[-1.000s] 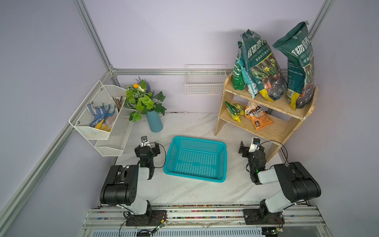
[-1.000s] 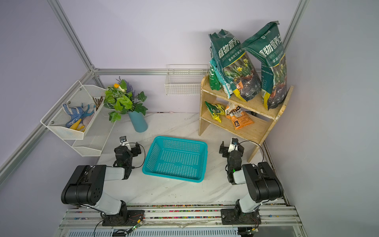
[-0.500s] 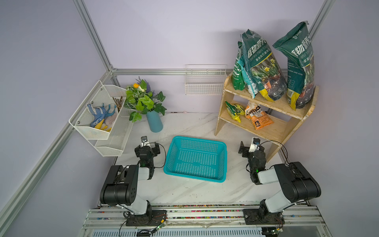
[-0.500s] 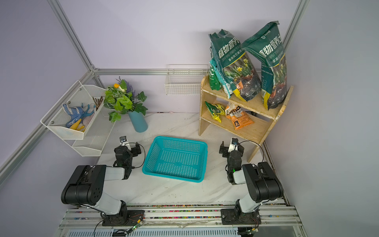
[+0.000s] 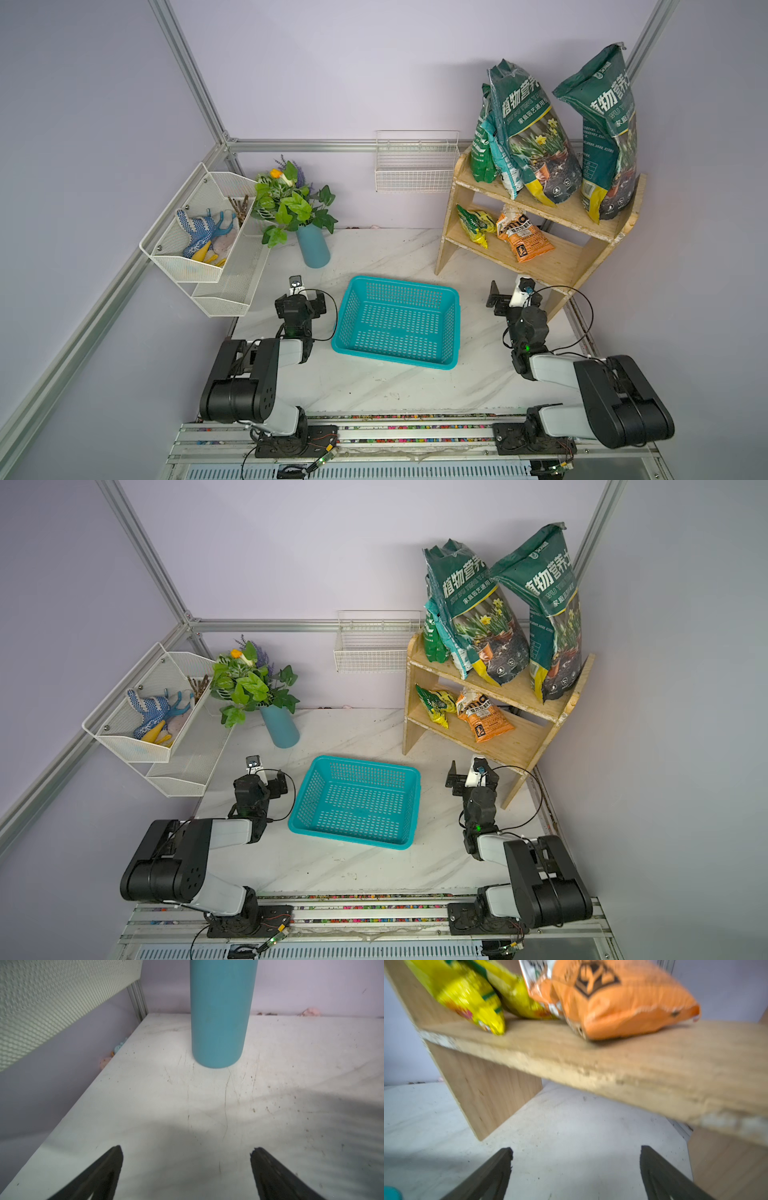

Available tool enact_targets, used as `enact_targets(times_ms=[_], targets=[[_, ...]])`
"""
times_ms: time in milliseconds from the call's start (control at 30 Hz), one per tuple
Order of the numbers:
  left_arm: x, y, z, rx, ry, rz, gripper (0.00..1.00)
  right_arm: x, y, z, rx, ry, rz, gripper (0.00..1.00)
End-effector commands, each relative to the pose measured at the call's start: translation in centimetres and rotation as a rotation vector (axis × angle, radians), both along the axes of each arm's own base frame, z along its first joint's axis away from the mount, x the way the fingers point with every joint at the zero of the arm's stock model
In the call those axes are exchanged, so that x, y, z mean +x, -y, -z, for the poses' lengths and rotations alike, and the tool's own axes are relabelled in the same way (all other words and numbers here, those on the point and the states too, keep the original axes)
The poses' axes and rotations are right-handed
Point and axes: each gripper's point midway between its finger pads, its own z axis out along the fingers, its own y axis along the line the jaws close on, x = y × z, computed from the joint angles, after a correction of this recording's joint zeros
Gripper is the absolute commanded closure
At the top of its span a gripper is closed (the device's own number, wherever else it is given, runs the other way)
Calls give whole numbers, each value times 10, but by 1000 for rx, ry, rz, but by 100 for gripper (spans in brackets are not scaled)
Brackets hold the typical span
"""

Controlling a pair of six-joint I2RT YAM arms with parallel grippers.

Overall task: Take down the fertilizer bag from the shelf
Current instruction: Pick up the fertilizer bag from the shelf.

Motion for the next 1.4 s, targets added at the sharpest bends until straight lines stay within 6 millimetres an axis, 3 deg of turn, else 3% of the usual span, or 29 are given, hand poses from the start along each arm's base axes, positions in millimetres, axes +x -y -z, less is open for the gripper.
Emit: enact_targets(times_ms=[0,100,167,267,333,400,500,600,733,867,933,1033,1100,1167,1233,1367], targets=[[8,-23,-54,-20,-96,-217,0,-13,-18,2,-31,-53,-83,0],[2,-37,-70,-73,-156,-363,0,-22,-34,-11,-47,-72,-124,0],[-4,-35,-83,-82,-238,-392,0,-31,-46,-18,-33,-101,-164,0],[-21,-37,-106,-11,-198,-496,0,-47,-58,-32,12,-98,-202,0],[-34,-33,-120,-37,-133,-511,0,-56,-53,-41,85,-91,-175,0],[-40,-17,-133,-171,-101,-428,0,-64,-47,-52,171,-83,-150,0],[-44,39,-160,-412,-87,-110,0,-80,-52,-82,214,-67,-206,0],[-63,72,-201,-554,-49,83,0,-104,-46,-125,259,5,-224,0],[-97,76,-265,-598,63,158,0,-144,-21,-193,447,173,-186,0],[-124,87,-298,-584,95,272,0,-178,-23,-273,364,231,-266,0],[-133,92,-300,-546,54,317,0,-181,-5,-302,350,208,-162,0],[-144,97,-284,-446,-19,376,0,-182,10,-345,288,179,-66,0],[-149,78,-265,-413,-16,272,0,-185,18,-372,256,201,-27,0],[-157,71,-256,-406,-2,245,0,-182,27,-394,222,225,40,0],[-165,77,-255,-402,5,290,0,-176,34,-409,192,238,95,0],[-160,71,-231,-386,-49,246,0,-138,31,-423,95,187,163,0]])
